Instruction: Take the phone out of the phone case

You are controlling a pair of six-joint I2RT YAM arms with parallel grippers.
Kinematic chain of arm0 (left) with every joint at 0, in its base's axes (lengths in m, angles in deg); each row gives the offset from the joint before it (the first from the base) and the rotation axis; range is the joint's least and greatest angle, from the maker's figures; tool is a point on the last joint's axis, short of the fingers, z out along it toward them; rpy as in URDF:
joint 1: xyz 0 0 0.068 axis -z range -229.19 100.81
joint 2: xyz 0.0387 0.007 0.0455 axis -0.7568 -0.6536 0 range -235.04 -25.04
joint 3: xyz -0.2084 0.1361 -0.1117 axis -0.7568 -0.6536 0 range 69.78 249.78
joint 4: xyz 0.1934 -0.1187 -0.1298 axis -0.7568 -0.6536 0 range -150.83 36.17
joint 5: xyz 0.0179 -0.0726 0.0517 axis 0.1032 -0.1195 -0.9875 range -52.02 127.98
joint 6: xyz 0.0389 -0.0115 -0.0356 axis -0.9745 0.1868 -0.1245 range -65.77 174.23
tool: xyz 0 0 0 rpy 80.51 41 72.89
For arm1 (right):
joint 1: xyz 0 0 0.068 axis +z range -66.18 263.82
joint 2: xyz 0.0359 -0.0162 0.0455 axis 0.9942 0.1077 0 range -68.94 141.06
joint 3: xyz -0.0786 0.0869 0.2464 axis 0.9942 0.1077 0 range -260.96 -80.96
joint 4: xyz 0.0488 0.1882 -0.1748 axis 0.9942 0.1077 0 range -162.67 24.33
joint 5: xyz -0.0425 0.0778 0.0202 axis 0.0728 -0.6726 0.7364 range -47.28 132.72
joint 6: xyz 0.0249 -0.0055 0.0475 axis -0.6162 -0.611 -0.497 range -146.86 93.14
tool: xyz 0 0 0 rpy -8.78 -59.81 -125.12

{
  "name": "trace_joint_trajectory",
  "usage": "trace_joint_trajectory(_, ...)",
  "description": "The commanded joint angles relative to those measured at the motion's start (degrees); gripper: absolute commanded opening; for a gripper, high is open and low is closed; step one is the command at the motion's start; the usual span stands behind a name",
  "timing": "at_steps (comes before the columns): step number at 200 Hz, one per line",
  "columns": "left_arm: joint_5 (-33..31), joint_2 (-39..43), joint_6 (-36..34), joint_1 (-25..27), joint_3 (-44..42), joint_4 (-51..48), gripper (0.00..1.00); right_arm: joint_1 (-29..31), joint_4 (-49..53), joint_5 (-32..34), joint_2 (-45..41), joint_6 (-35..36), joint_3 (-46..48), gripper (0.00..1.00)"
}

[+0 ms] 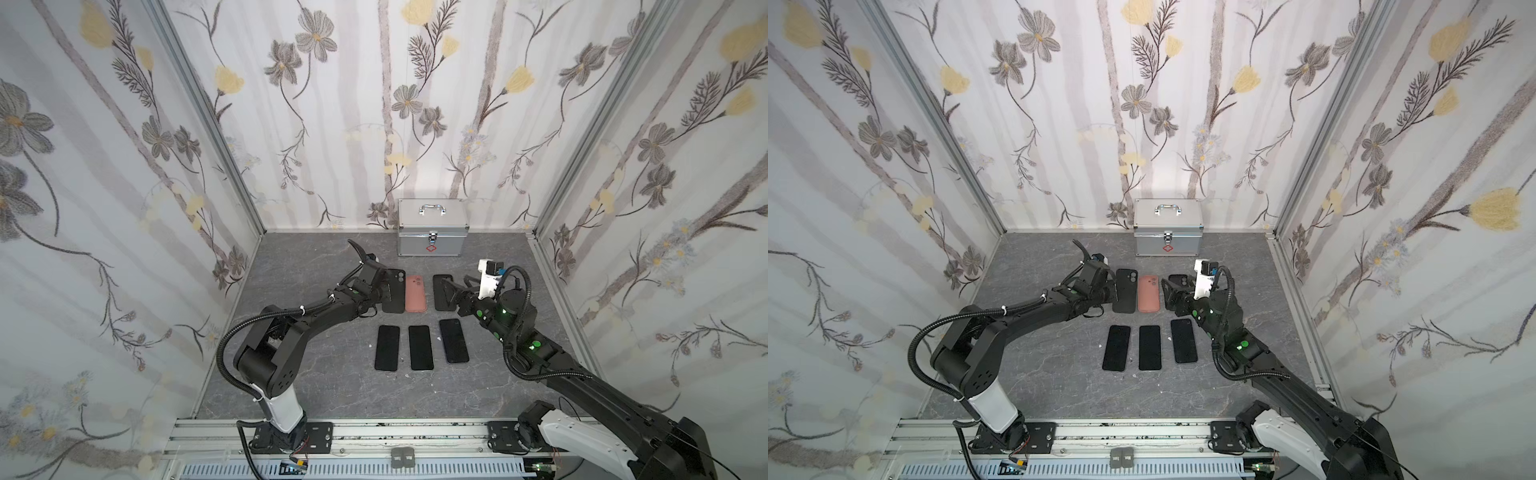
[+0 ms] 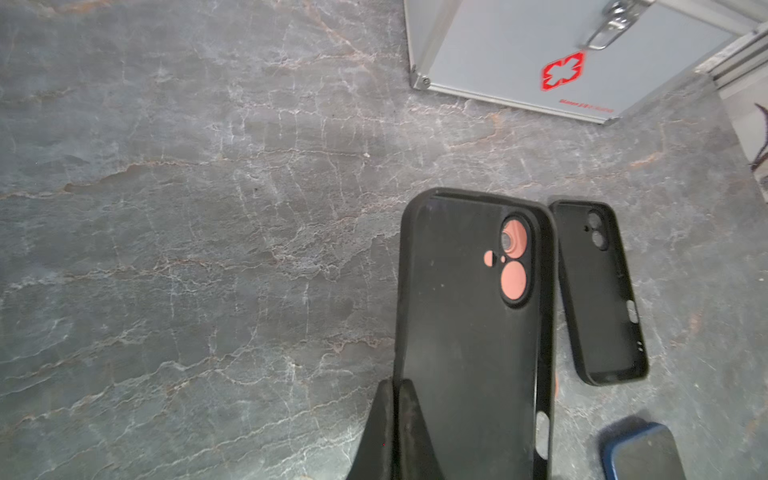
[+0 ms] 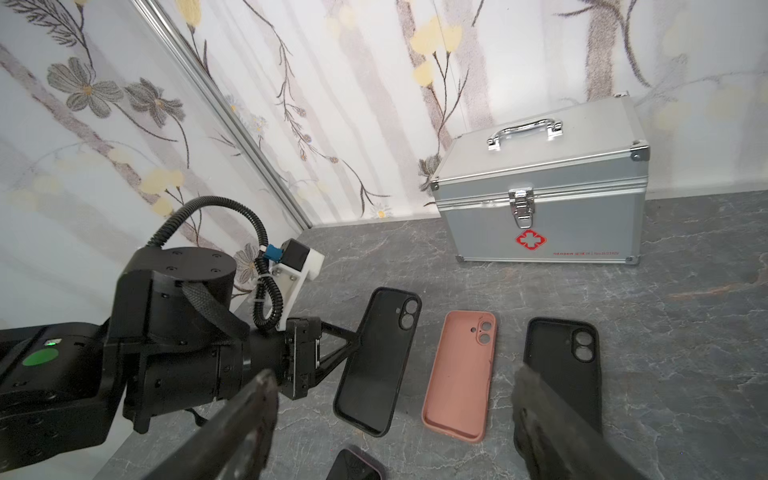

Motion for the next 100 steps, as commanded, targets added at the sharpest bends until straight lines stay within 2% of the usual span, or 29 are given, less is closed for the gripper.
trace_joint_trajectory(1,0.47,-2.09,1.20,-0.81,1.43,0.00,0.00,-2.15,-2.73,-6.35,-0.59,0.31,0.22,0.86)
trace_joint_trajectory(34,1.52,-5.96,0.80,-2.24,3.33,-0.15,0.00,-5.10,-0.48,-12.71,-1.11,2.69,-0.09,0.85)
trace_joint_trajectory(100,2.86,-9.82,-0.14,-4.08,5.58,-1.21,0.00,-7.12,3.55,-14.61,-1.19,4.23,-0.47,0.84)
